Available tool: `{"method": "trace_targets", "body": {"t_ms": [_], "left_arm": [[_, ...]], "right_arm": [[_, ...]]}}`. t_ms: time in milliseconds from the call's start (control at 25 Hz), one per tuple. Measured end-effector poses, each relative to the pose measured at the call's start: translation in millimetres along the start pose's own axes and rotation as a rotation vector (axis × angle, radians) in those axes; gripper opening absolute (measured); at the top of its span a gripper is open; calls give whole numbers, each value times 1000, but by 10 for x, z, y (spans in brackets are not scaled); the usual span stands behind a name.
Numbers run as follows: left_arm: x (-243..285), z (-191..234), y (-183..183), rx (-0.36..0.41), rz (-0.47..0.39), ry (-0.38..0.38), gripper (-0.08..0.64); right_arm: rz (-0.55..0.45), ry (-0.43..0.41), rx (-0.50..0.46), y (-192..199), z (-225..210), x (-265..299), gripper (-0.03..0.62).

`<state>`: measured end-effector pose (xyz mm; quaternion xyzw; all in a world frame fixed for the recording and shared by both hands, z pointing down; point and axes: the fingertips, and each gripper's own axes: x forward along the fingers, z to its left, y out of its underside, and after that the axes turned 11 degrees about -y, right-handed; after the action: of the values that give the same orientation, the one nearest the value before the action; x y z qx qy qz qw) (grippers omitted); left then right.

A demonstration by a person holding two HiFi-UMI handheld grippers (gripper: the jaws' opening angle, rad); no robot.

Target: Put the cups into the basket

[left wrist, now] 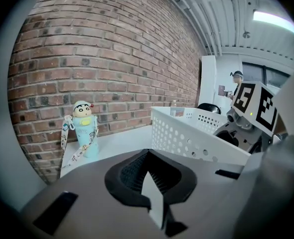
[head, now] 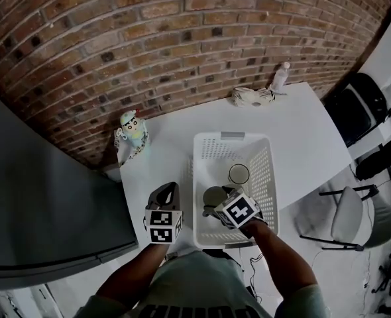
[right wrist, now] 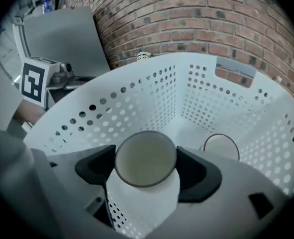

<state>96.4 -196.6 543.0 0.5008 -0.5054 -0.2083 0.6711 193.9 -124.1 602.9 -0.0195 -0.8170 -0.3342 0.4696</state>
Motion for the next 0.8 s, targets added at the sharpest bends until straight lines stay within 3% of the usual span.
{"method": "trace_targets", "body": {"t_ms": [160,800], "left_arm": [[35,-5,72,-6,18,-5,6],[22,-112,76,13,23,42,6]], "right_arm": [[40,1,-107,68,-96,105,382],[97,7,-196,309,-169,149,382]]}}
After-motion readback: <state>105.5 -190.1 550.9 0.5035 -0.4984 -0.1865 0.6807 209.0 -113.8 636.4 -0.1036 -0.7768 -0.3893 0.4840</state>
